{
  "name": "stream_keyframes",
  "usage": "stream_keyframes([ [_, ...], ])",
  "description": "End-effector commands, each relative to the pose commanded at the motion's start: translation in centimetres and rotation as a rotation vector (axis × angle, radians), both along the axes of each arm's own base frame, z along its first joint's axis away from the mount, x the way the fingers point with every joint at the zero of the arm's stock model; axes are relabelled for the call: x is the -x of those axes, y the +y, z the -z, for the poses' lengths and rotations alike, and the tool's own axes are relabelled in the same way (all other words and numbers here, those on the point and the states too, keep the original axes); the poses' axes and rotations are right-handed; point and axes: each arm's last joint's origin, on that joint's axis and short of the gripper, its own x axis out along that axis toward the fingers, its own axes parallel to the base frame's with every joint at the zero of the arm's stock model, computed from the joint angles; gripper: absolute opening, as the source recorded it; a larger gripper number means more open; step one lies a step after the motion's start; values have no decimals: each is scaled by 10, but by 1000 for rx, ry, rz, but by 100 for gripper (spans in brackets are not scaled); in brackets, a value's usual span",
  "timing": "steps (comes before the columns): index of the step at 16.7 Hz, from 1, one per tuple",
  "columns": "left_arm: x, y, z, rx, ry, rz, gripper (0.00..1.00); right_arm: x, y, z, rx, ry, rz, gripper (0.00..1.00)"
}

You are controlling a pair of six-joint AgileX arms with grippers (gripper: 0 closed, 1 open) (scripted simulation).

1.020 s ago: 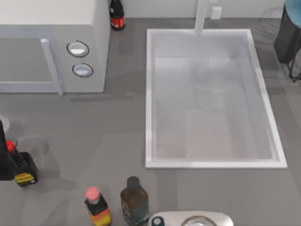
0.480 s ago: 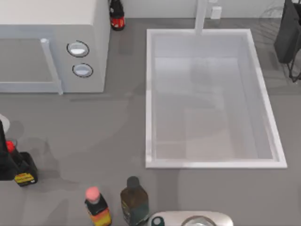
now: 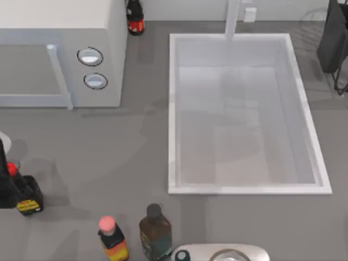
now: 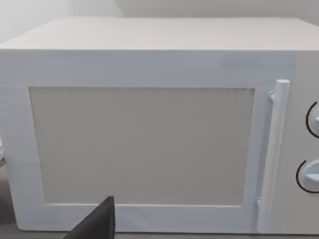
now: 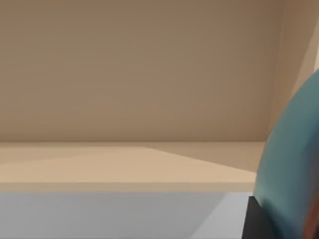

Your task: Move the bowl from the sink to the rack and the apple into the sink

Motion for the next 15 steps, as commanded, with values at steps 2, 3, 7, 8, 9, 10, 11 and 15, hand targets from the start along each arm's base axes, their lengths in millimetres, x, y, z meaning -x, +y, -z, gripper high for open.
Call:
stream_keyframes([
  [2,0,0,0,0,0,0,100,-13,-4,13,-1,4,-2,0],
  [3,0,0,0,0,0,0,100,-22,-6,23,-2,5,-3,0],
  [7,0,0,0,0,0,0,100,-63,-13,79,1,3,-1,0],
  [8,0,0,0,0,0,0,100,-71,-14,96,4,-1,-1,0],
  [9,0,0,0,0,0,0,100,-78,-13,113,6,-5,-1,0],
  [10,0,0,0,0,0,0,100,-84,-12,129,7,-9,-1,0],
  [11,0,0,0,0,0,0,100,-89,-10,145,8,-12,0,0],
  [15,0,0,0,0,0,0,100,-95,-2,190,5,-7,1,0],
])
